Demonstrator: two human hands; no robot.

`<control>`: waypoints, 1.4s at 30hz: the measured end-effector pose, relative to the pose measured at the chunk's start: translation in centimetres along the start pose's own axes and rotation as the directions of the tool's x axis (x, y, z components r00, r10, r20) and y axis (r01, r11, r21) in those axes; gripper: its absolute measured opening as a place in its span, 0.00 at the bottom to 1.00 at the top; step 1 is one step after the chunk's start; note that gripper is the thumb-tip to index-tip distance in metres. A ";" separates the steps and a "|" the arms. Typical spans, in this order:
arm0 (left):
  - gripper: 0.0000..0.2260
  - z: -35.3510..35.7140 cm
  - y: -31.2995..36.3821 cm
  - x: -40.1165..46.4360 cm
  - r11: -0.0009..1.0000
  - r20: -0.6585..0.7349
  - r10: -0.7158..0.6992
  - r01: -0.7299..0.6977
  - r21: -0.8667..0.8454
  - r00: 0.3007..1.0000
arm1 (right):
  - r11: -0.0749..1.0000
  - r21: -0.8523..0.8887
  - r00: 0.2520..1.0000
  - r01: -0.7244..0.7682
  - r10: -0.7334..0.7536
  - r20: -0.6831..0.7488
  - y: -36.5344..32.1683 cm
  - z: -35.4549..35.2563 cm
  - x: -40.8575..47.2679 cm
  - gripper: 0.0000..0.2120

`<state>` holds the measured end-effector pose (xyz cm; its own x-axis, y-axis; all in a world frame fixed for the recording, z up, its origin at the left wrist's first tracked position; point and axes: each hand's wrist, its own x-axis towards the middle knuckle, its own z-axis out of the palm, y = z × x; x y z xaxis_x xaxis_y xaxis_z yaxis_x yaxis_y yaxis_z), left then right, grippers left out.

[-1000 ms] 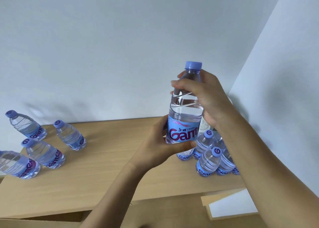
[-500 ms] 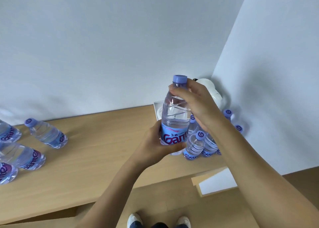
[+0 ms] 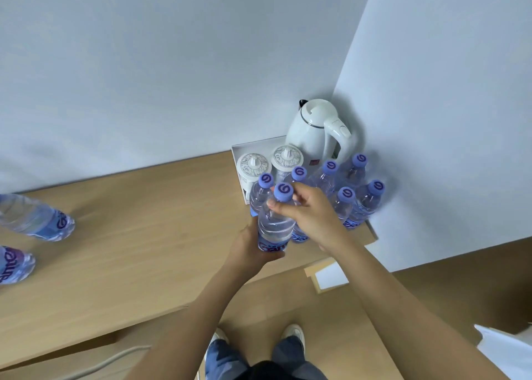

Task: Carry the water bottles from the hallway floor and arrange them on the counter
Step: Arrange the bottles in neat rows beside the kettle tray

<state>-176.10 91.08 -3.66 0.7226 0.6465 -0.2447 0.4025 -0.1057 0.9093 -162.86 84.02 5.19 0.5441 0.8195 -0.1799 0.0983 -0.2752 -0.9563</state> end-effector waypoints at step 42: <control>0.33 4.8 -5.4 3.1 0.994 -0.194 -0.004 0.025 0.107 0.981 | 0.919 -0.395 0.996 -0.018 -0.018 -0.086 4.4 2.4 1.1 0.24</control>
<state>-173.33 90.04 -10.98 0.5985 0.7811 -0.1780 0.4782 -0.1701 0.8616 -163.89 84.89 0.21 0.6121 0.7778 -0.1424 0.4096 -0.4659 -0.7843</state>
